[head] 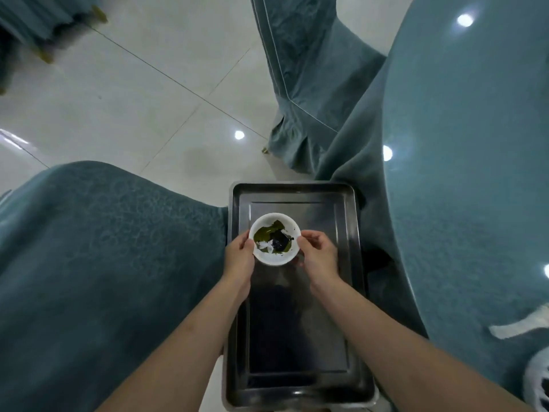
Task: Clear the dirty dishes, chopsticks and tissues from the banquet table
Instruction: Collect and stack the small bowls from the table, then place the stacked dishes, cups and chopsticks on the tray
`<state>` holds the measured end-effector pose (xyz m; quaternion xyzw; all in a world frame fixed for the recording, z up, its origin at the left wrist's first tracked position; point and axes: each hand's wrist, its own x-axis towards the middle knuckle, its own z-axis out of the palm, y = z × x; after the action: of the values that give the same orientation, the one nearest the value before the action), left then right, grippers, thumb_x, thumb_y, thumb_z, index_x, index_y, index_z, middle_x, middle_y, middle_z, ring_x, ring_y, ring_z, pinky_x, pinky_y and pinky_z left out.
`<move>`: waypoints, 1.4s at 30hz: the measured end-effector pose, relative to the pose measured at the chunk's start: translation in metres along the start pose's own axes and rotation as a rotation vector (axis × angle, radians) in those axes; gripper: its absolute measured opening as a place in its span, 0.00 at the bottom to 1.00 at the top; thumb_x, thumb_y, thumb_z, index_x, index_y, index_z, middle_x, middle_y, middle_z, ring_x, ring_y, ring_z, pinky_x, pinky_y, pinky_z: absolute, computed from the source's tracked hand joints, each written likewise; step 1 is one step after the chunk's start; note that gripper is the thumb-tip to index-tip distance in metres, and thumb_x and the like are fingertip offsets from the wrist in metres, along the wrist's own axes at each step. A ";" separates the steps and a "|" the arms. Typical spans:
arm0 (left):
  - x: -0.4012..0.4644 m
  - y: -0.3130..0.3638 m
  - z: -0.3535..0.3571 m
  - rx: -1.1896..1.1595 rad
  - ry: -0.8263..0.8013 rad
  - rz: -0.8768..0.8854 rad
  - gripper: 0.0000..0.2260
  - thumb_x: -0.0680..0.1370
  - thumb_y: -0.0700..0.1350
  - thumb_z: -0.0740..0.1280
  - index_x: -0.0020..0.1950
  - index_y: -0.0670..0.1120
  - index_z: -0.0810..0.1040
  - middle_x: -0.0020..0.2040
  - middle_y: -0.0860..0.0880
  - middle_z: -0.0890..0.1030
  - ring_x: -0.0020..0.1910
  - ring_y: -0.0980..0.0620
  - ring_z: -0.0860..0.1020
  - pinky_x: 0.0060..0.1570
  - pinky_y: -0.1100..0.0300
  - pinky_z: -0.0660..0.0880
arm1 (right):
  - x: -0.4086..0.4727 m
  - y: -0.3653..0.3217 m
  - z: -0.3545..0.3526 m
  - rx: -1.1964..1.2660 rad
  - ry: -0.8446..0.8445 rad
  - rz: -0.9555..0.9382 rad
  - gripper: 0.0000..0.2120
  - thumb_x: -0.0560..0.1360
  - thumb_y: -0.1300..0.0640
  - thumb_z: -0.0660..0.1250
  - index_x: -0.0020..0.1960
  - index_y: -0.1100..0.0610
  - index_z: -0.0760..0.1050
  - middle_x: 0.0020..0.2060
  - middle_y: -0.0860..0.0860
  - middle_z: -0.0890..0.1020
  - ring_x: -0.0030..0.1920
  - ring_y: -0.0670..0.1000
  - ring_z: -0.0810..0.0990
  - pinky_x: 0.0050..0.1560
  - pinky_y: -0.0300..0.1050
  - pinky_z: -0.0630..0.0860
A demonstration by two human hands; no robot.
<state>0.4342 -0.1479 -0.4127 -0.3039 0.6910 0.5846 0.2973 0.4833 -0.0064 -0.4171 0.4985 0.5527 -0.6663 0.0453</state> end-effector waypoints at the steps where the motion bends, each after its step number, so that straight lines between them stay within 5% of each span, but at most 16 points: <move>1: 0.015 -0.005 0.001 -0.015 0.011 -0.020 0.15 0.85 0.40 0.59 0.57 0.56 0.82 0.57 0.48 0.84 0.59 0.47 0.82 0.64 0.44 0.78 | 0.014 0.007 0.008 0.001 0.001 0.022 0.06 0.80 0.61 0.69 0.52 0.51 0.80 0.50 0.51 0.85 0.52 0.52 0.85 0.52 0.52 0.84; 4: 0.053 -0.014 0.000 -0.036 0.046 -0.047 0.14 0.85 0.38 0.60 0.62 0.51 0.83 0.56 0.47 0.84 0.57 0.47 0.82 0.62 0.45 0.79 | 0.050 0.024 0.029 0.006 -0.007 0.096 0.06 0.79 0.61 0.70 0.50 0.50 0.81 0.47 0.52 0.86 0.51 0.55 0.86 0.53 0.60 0.84; 14: 0.144 0.001 0.004 0.258 0.099 0.180 0.15 0.84 0.37 0.61 0.66 0.45 0.82 0.55 0.50 0.83 0.56 0.49 0.80 0.62 0.50 0.78 | 0.134 0.046 0.076 0.084 0.015 0.105 0.05 0.79 0.63 0.69 0.50 0.54 0.79 0.51 0.56 0.85 0.53 0.56 0.85 0.54 0.60 0.84; 19: 0.154 -0.003 0.006 0.509 0.197 0.281 0.13 0.85 0.40 0.61 0.64 0.46 0.84 0.55 0.46 0.85 0.53 0.47 0.80 0.51 0.57 0.73 | 0.151 0.048 0.083 0.042 0.024 0.067 0.04 0.79 0.62 0.70 0.50 0.53 0.80 0.50 0.53 0.85 0.52 0.54 0.85 0.52 0.57 0.85; 24: 0.148 0.002 0.004 0.511 0.247 0.277 0.12 0.84 0.40 0.64 0.63 0.43 0.84 0.56 0.43 0.85 0.50 0.49 0.77 0.50 0.59 0.69 | 0.149 0.046 0.084 0.055 0.025 0.074 0.04 0.79 0.63 0.70 0.51 0.54 0.80 0.50 0.54 0.85 0.51 0.54 0.86 0.51 0.56 0.85; 32: 0.124 0.010 0.000 0.482 0.248 0.214 0.14 0.85 0.43 0.62 0.68 0.43 0.79 0.61 0.44 0.82 0.60 0.44 0.80 0.56 0.55 0.74 | 0.123 0.034 0.074 0.014 -0.009 0.063 0.04 0.82 0.59 0.66 0.54 0.53 0.79 0.53 0.53 0.84 0.53 0.51 0.84 0.55 0.50 0.84; 42: 0.008 0.046 -0.011 0.376 0.162 0.303 0.08 0.86 0.44 0.59 0.58 0.47 0.77 0.52 0.50 0.81 0.49 0.52 0.78 0.48 0.56 0.72 | 0.002 -0.028 0.039 0.081 -0.019 -0.039 0.07 0.82 0.61 0.63 0.53 0.52 0.79 0.49 0.53 0.84 0.51 0.53 0.83 0.56 0.53 0.83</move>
<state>0.3928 -0.1536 -0.3887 -0.1821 0.8468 0.4576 0.2011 0.4411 -0.0251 -0.4037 0.4830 0.5343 -0.6935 0.0174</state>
